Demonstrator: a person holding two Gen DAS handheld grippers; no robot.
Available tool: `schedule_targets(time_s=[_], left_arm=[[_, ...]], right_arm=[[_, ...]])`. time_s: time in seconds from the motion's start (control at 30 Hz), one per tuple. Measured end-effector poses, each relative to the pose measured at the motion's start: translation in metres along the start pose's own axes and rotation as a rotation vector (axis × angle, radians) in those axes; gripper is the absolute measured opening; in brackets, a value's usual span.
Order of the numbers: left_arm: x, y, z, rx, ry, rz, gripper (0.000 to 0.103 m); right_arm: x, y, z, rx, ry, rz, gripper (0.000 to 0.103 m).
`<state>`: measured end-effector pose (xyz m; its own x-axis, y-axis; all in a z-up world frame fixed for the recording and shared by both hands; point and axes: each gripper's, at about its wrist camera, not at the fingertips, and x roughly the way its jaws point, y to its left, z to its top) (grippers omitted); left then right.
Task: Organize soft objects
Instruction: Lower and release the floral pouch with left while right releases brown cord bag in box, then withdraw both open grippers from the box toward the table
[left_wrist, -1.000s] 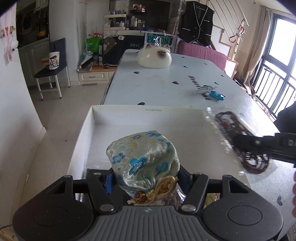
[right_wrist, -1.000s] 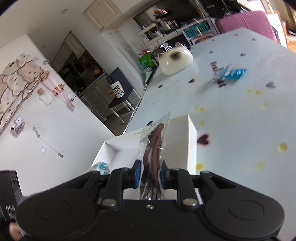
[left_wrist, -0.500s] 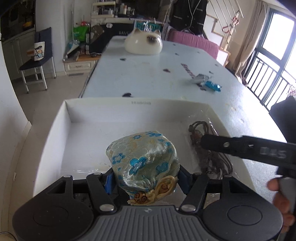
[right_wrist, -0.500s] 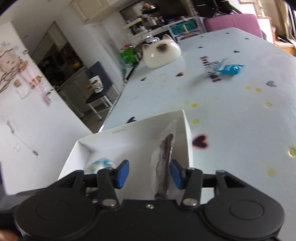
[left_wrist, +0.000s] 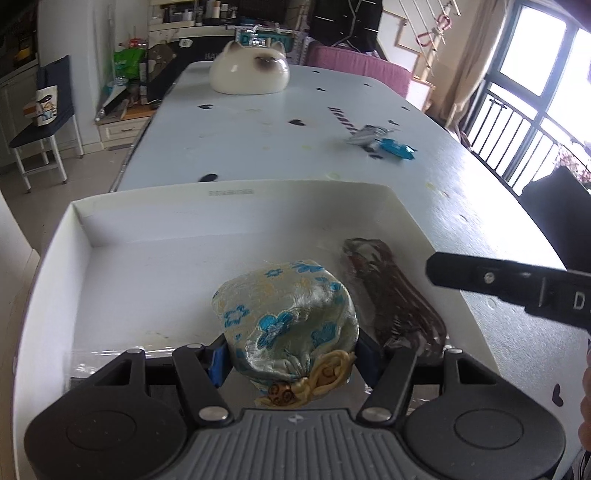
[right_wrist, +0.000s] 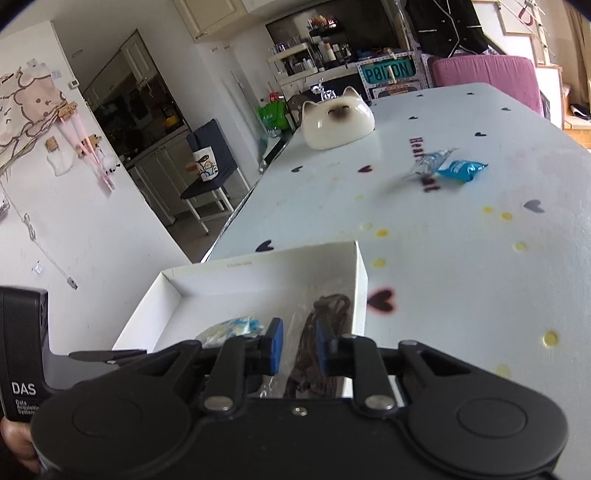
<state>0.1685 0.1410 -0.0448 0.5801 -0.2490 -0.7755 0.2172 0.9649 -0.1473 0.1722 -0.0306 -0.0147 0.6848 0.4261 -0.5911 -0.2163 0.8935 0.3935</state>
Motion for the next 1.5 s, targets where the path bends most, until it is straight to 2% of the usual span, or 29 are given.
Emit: schedule_targets(time_s=[0.1,0.17,0.27,0.43,0.57,0.67,0.73,0.9,0.97,1.17,1.5], left_arm=[[0.001,-0.005,-0.002,0.015,0.001,0.000,0.071],[-0.001,-0.005,-0.003,0.013,-0.005,0.008,0.082],[-0.008,-0.002,-0.003,-0.005,-0.031,0.029,0.084],[-0.021,0.002,-0.002,-0.029,-0.046,0.006,0.085],[-0.028,0.000,-0.003,-0.027,-0.052,0.013,0.085],[-0.034,-0.001,-0.003,-0.026,-0.058,0.021,0.085],[-0.039,-0.002,-0.004,-0.029,-0.066,0.022,0.085],[-0.052,-0.002,-0.008,-0.030,-0.081,0.035,0.093],[-0.057,-0.001,-0.010,-0.028,-0.089,0.046,0.098],[-0.071,0.002,-0.016,-0.032,-0.108,0.072,0.103],[-0.086,0.002,-0.028,-0.035,-0.114,0.102,0.103]], right_arm=[[-0.002,0.000,-0.003,-0.003,0.011,0.016,0.020],[-0.004,-0.001,-0.004,-0.009,0.013,0.016,0.020],[-0.007,-0.004,-0.005,-0.013,0.016,0.015,0.022],[-0.016,-0.001,-0.008,-0.061,0.009,0.012,0.026],[-0.026,0.003,-0.011,-0.104,-0.002,-0.005,0.034],[-0.033,0.004,-0.011,-0.119,-0.008,-0.018,0.047],[-0.038,0.004,-0.012,-0.128,-0.017,-0.027,0.051],[-0.047,0.005,-0.015,-0.144,-0.031,-0.049,0.066],[-0.050,0.005,-0.017,-0.157,-0.037,-0.056,0.070],[-0.056,0.006,-0.021,-0.185,-0.044,-0.073,0.082],[-0.069,0.010,-0.030,-0.219,-0.066,-0.103,0.103]])
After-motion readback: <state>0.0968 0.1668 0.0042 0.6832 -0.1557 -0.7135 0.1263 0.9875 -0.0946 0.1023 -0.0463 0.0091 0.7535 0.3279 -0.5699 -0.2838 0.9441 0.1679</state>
